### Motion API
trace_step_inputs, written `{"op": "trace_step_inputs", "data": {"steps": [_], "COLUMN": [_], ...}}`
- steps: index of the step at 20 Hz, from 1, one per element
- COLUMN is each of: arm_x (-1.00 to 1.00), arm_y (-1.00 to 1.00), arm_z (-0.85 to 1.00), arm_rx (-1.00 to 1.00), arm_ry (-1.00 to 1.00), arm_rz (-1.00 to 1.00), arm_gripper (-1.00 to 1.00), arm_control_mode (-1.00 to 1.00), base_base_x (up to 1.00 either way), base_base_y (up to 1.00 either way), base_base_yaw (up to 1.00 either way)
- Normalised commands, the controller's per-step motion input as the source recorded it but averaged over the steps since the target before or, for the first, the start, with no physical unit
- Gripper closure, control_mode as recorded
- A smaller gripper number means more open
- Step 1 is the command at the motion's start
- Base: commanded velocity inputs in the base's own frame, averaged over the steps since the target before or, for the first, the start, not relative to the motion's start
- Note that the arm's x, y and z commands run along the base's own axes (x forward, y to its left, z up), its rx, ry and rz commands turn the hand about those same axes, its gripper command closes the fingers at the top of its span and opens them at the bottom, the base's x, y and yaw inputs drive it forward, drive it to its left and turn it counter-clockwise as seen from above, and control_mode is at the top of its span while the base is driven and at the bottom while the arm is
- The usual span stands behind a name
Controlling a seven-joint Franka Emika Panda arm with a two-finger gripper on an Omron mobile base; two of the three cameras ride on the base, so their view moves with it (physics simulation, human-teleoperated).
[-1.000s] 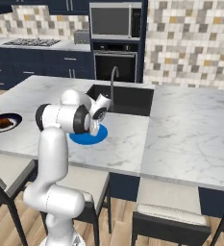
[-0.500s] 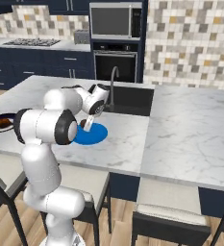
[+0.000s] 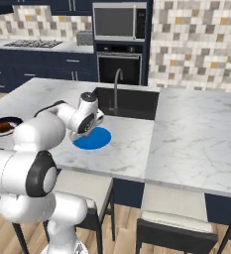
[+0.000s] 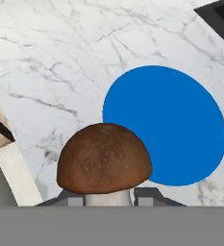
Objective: Transport the chicken drumstick and mushroom to the fridge. Place the chicken drumstick on the rack containing meat and place the mushroom on the rack containing the vegetable, ensuring meats and vegetables are on different racks.
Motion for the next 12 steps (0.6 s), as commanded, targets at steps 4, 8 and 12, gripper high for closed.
{"op": "trace_step_inputs", "data": {"steps": [4,8,12], "arm_x": [-0.97,-1.0,-1.0], "arm_y": [0.0,-0.01,0.0], "arm_z": [0.58,0.72,0.73], "arm_rx": [0.09,0.14,0.11], "arm_ry": [0.0,0.0,0.0], "arm_rz": [-0.59,-0.48,-0.39], "arm_gripper": [1.0,1.0,1.0], "arm_control_mode": [-1.0,-1.0,-1.0], "base_base_x": [0.0,0.0,0.0], "base_base_y": [0.0,0.0,0.0], "base_base_yaw": [0.0,0.0,0.0]}}
